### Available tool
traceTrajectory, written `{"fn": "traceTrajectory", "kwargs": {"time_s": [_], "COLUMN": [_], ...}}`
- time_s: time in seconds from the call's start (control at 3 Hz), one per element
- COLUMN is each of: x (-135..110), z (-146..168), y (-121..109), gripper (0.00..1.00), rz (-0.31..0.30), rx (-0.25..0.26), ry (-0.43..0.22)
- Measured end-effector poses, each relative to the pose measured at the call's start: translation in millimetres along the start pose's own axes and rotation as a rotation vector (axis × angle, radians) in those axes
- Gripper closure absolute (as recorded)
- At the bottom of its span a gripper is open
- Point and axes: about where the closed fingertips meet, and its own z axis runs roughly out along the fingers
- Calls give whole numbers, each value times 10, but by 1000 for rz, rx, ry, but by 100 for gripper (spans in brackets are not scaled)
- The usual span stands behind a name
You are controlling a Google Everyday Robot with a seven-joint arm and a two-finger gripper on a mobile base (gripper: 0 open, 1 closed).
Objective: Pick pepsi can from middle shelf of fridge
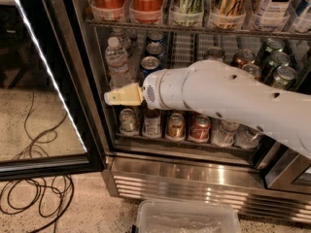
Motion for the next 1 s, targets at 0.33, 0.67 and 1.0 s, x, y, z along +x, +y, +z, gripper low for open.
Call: {"fn": "traceTrajectory", "kwargs": {"time_s": [0.33, 0.67, 1.0], "x": [-17, -49, -3], "z": [19, 56, 171], "y": [-33, -33, -24], "gripper": [0, 0, 0], "rz": [2, 3, 9], "rx": [19, 25, 31], "ry": [12, 17, 49]}}
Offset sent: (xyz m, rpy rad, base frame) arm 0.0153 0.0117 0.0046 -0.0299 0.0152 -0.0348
